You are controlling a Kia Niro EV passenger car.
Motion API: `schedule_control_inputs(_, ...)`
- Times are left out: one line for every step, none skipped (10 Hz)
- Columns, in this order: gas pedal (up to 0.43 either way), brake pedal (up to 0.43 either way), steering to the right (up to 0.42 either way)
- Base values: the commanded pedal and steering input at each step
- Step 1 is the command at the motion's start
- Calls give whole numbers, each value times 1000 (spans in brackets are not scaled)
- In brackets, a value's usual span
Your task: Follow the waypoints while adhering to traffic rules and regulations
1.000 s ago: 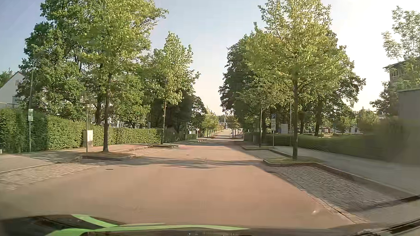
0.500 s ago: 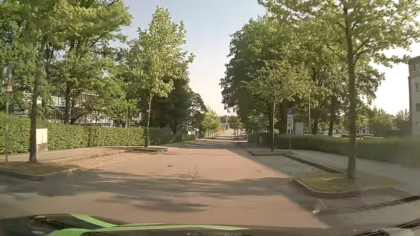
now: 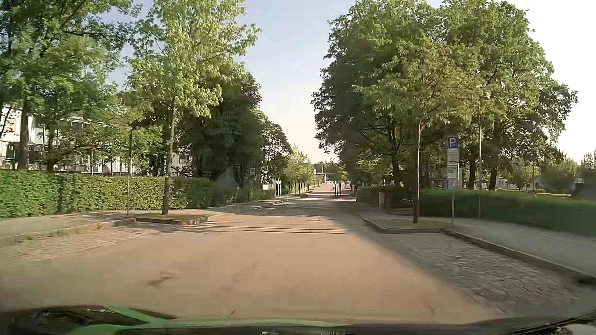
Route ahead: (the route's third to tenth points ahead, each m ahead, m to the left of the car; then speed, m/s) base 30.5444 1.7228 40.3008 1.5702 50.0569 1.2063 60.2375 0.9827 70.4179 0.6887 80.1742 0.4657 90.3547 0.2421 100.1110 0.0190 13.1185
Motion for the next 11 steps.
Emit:
schedule_control_inputs(110,0,0)
schedule_control_inputs(110,0,0)
schedule_control_inputs(110,0,0)
schedule_control_inputs(110,0,0)
schedule_control_inputs(110,0,0)
schedule_control_inputs(110,0,0)
schedule_control_inputs(110,0,0)
schedule_control_inputs(110,0,0)
schedule_control_inputs(110,0,0)
schedule_control_inputs(110,0,0)
schedule_control_inputs(110,0,0)
